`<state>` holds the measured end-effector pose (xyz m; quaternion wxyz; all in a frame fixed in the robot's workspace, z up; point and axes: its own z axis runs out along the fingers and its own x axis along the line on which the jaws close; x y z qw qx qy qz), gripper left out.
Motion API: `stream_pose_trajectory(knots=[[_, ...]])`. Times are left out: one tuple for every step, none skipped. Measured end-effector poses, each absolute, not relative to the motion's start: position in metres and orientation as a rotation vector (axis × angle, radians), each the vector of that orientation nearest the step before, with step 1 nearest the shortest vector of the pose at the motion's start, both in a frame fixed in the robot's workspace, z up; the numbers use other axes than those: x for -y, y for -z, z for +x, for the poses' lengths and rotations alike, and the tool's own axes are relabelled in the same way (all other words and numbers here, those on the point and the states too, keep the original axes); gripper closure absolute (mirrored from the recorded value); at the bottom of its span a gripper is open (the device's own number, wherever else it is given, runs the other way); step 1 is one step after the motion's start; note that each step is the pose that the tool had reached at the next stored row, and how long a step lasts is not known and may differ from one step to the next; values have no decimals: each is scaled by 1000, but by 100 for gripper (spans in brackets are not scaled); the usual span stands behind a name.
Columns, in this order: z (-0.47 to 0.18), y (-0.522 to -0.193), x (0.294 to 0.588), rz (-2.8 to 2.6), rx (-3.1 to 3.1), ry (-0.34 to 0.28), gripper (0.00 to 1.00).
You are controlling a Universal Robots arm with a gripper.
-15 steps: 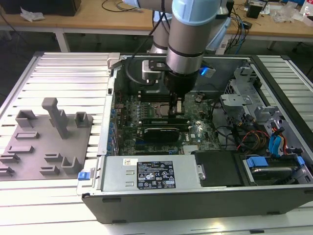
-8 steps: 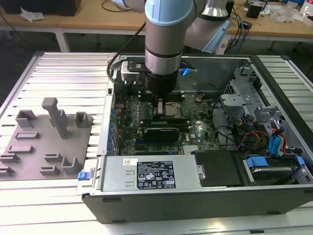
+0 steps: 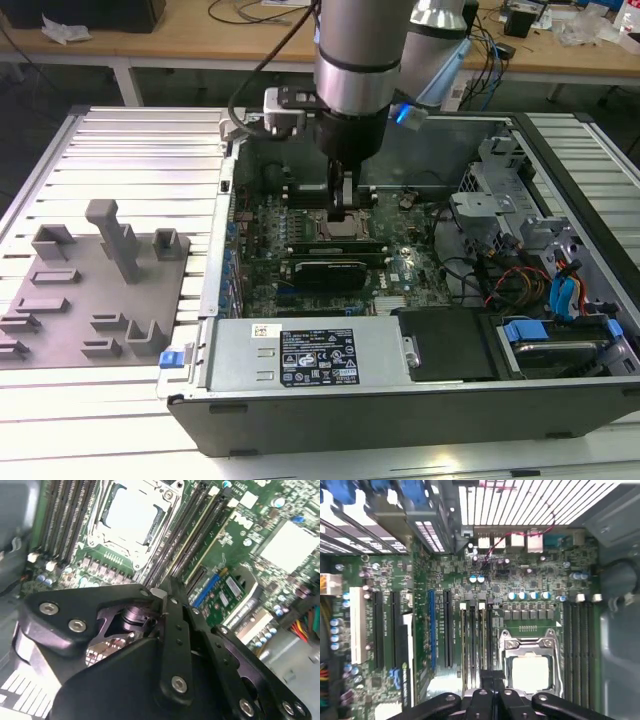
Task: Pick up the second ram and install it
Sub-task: 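Press down the second ram until it locks into place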
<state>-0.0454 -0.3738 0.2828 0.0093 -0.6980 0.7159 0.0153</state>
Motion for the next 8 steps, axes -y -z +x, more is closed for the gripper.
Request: stream_pose_trajectory(knots=[[-45, -286, 374, -2180, -2236, -48, 89], [-45, -287, 374, -2180, -2236, -48, 89], [-45, -287, 374, -2180, -2236, -48, 89], [-45, -288, 374, -2180, -2236, -48, 89], [-45, -288, 374, -2180, -2236, -48, 89], [-45, -288, 374, -2180, -2236, -48, 89], [-45, -288, 374, -2180, -2236, -48, 89], [-45, -288, 374, -2180, -2236, -48, 89]])
